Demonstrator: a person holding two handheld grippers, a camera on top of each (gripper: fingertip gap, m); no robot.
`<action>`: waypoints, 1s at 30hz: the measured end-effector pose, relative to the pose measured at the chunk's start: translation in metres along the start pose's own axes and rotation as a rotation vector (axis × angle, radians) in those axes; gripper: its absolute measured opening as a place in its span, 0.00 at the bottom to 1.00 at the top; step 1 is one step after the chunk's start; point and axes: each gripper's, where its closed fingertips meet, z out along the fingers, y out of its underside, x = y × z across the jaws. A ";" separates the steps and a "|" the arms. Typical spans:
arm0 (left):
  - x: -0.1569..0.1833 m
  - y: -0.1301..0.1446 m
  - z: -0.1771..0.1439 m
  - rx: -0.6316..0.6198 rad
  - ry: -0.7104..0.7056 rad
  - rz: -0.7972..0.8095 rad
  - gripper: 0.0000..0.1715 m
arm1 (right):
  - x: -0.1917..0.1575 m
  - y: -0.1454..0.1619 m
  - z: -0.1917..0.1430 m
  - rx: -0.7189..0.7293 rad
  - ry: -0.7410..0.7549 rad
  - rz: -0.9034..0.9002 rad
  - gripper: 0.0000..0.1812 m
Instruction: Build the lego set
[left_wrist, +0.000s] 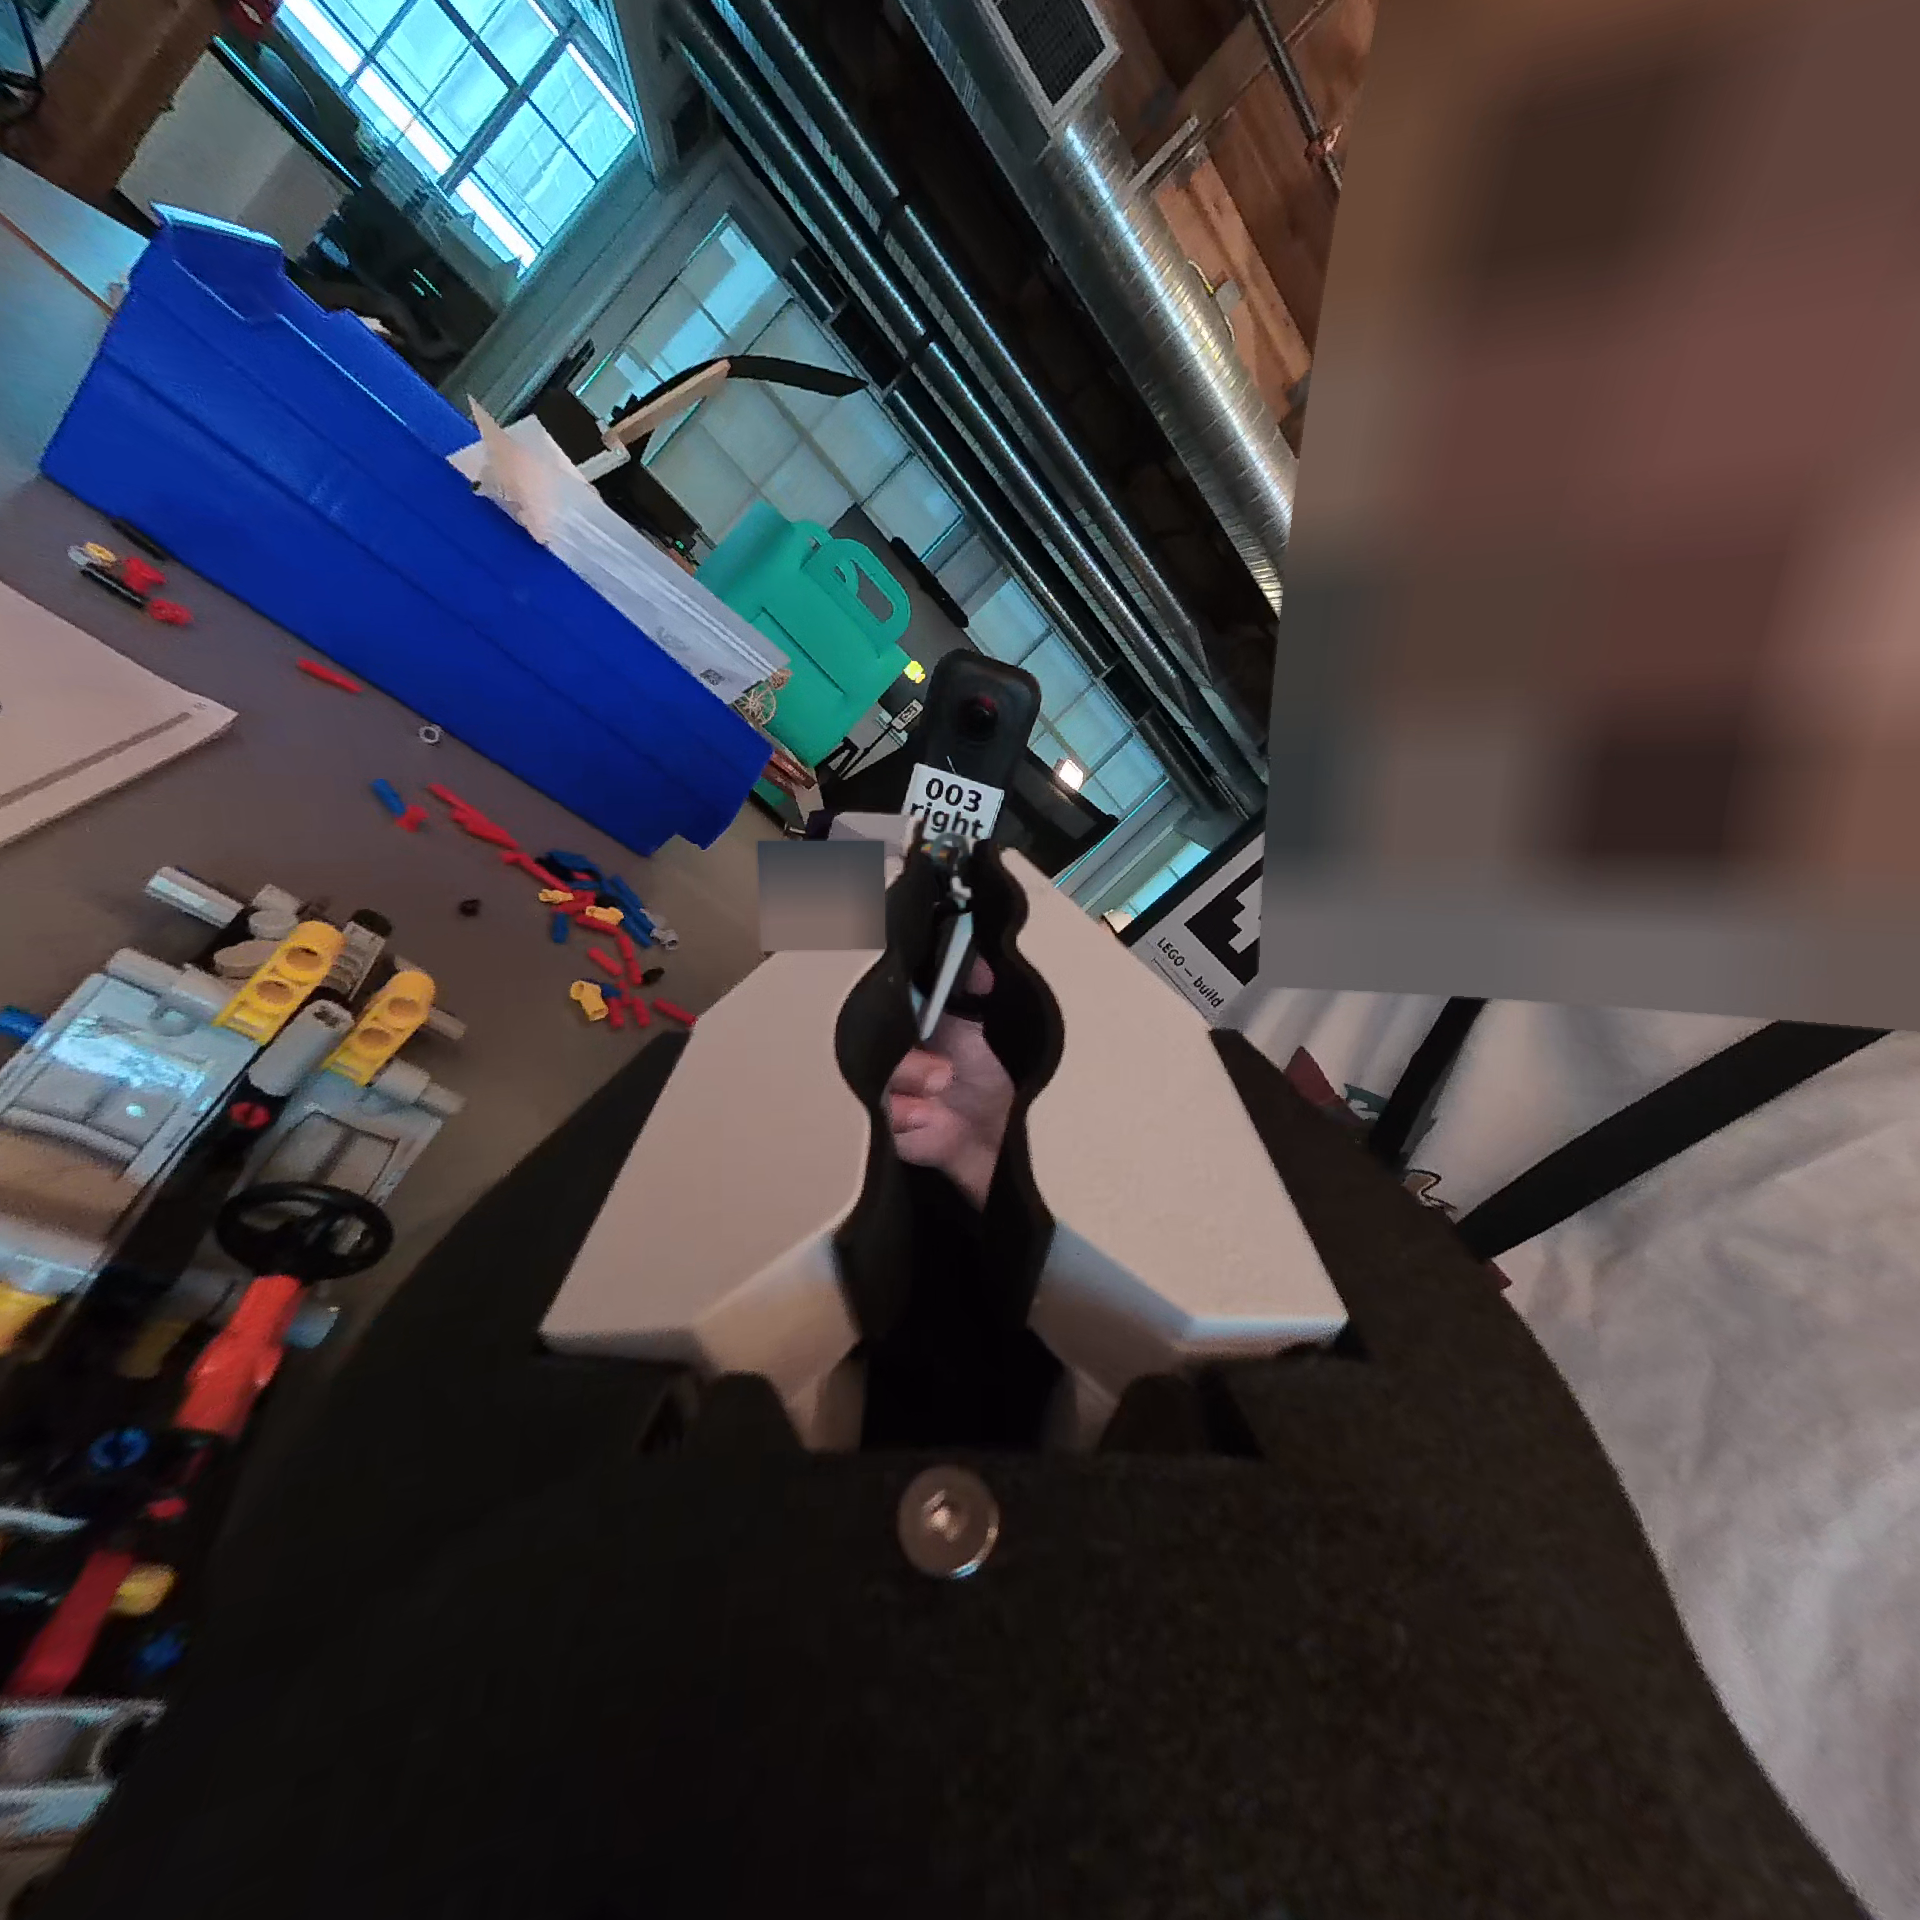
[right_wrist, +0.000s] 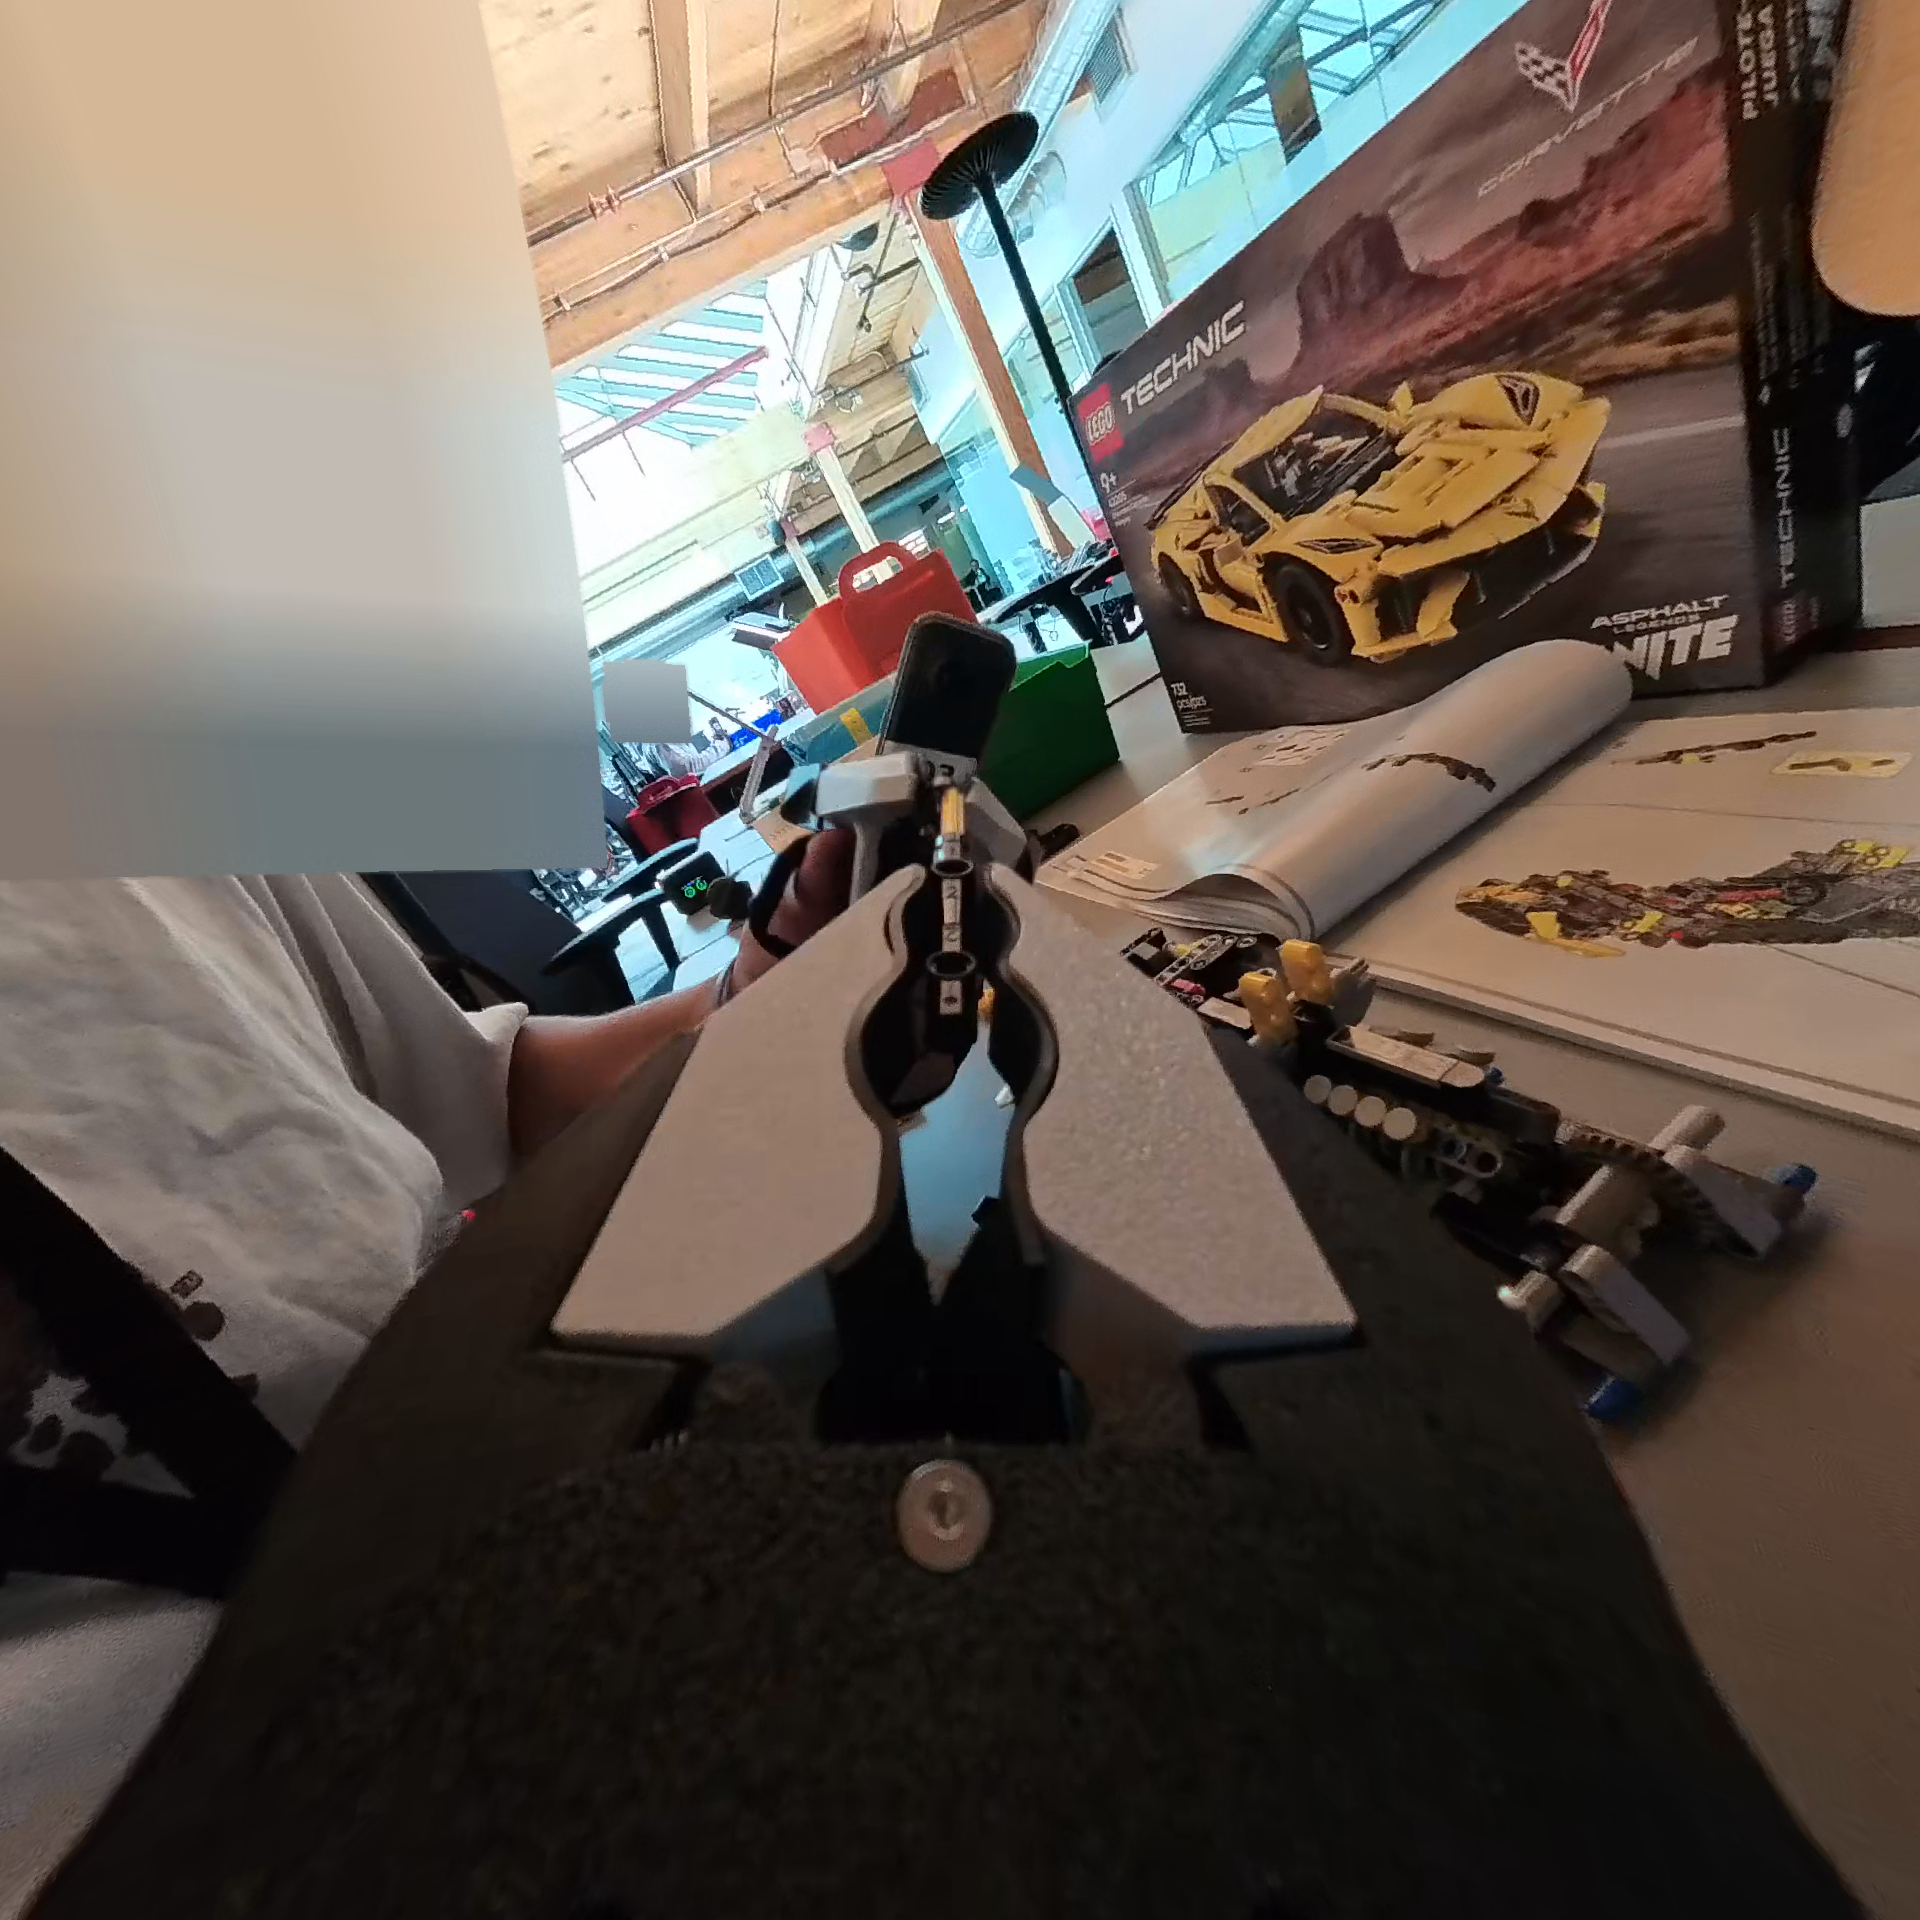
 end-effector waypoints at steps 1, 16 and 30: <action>0.000 0.000 0.000 0.001 0.002 -0.004 0.02 | 0.000 0.001 0.000 -0.004 0.003 -0.003 0.03; 0.000 0.000 -0.001 0.003 0.014 -0.001 0.02 | -0.002 0.002 0.001 0.007 -0.042 0.085 0.03; -0.001 0.007 0.000 -0.067 -0.035 0.150 0.03 | -0.002 0.007 -0.001 0.012 -0.103 0.227 0.03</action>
